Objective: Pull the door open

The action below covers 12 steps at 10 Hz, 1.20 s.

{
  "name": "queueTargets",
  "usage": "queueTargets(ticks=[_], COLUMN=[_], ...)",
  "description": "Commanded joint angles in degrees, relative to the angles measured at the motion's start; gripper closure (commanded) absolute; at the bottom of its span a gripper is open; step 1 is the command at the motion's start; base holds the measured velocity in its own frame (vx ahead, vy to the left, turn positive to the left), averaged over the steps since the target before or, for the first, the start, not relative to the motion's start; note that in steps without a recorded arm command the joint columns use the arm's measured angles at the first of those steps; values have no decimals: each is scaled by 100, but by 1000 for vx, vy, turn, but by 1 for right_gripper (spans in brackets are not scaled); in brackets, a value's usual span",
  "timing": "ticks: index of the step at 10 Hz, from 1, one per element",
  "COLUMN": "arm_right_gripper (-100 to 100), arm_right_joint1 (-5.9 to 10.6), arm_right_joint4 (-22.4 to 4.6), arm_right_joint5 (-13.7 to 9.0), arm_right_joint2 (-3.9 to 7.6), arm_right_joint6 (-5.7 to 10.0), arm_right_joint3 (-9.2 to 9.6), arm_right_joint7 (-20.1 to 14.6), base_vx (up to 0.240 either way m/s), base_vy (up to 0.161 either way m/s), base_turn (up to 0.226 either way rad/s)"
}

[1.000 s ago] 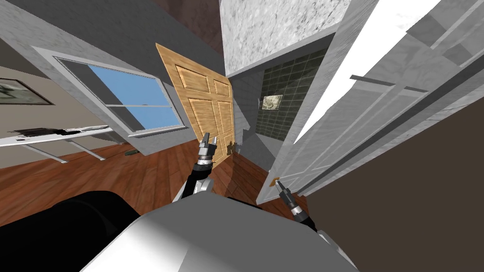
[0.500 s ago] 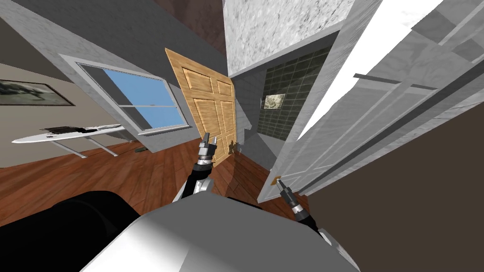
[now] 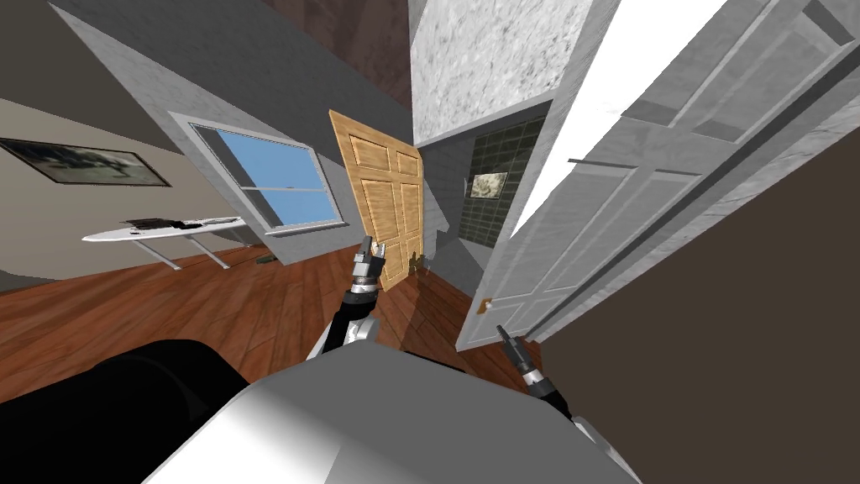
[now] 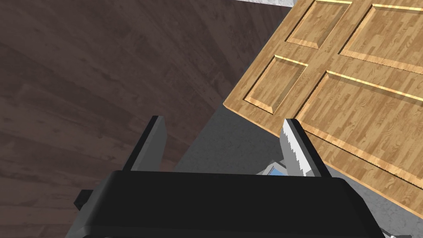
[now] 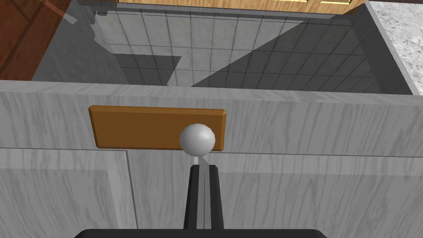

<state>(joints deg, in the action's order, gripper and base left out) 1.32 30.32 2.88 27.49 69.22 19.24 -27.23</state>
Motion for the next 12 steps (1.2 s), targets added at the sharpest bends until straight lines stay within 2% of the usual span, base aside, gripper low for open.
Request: queueTargets(ticks=[1,3,5,9,10,11,12], arm_right_gripper=[-100,-100,-100,-100,-100,100,100], arm_right_joint1=[-99,-103,-58,36,-9,-9,-9], arm_right_joint4=[9,45,-98,-394,-294,-294,-294], arm_right_joint5=[-117,-102,-207,-485,-446,-446,-446], arm_right_joint2=[45,35,-9,-125,-98,-98,-98], arm_right_joint6=[20,-18,-28,-124,-123,-123,-123], arm_right_joint3=[-118,-103,-245,-626,-573,-573,-573], arm_right_joint7=[9,18,70,215,190,190,190], base_vx=[-157,-84,66,146,64,-8,-25], base_vy=[-81,-56,20,33,17,-3,-4], base_turn=[20,3,215,301,35,-43,11])
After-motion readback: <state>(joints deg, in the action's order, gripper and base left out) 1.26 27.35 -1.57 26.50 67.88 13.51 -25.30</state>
